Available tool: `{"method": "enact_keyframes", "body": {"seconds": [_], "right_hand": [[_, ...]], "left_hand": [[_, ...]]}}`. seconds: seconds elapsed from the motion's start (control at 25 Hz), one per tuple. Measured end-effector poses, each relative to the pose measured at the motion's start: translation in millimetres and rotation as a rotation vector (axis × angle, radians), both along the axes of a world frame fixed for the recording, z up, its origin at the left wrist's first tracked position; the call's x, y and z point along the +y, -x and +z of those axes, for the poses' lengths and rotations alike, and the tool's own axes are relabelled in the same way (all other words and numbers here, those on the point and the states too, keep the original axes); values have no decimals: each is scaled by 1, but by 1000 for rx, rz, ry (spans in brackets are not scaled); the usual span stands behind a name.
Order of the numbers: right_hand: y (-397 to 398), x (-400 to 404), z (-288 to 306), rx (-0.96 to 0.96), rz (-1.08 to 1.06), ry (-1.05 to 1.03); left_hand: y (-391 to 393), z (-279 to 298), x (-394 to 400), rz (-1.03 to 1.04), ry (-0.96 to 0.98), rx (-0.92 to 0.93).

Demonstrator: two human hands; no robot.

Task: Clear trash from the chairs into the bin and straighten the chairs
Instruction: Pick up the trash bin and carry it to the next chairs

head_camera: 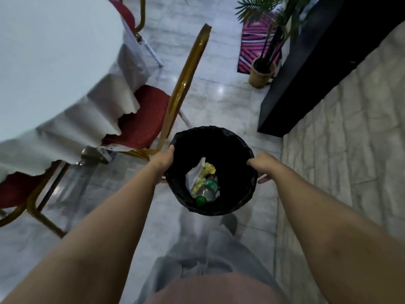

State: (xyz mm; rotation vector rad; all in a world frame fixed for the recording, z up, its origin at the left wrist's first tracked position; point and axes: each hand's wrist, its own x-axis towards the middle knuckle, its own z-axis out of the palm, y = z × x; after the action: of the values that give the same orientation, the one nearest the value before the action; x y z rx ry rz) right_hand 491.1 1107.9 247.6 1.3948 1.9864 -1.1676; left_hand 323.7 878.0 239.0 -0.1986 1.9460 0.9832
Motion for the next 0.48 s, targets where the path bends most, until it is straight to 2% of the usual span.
{"method": "enact_keyframes", "body": {"seconds": [0.48], "right_hand": [[30, 198, -8, 45, -90, -39]], "left_hand": [[56, -11, 219, -43, -27, -1]]}}
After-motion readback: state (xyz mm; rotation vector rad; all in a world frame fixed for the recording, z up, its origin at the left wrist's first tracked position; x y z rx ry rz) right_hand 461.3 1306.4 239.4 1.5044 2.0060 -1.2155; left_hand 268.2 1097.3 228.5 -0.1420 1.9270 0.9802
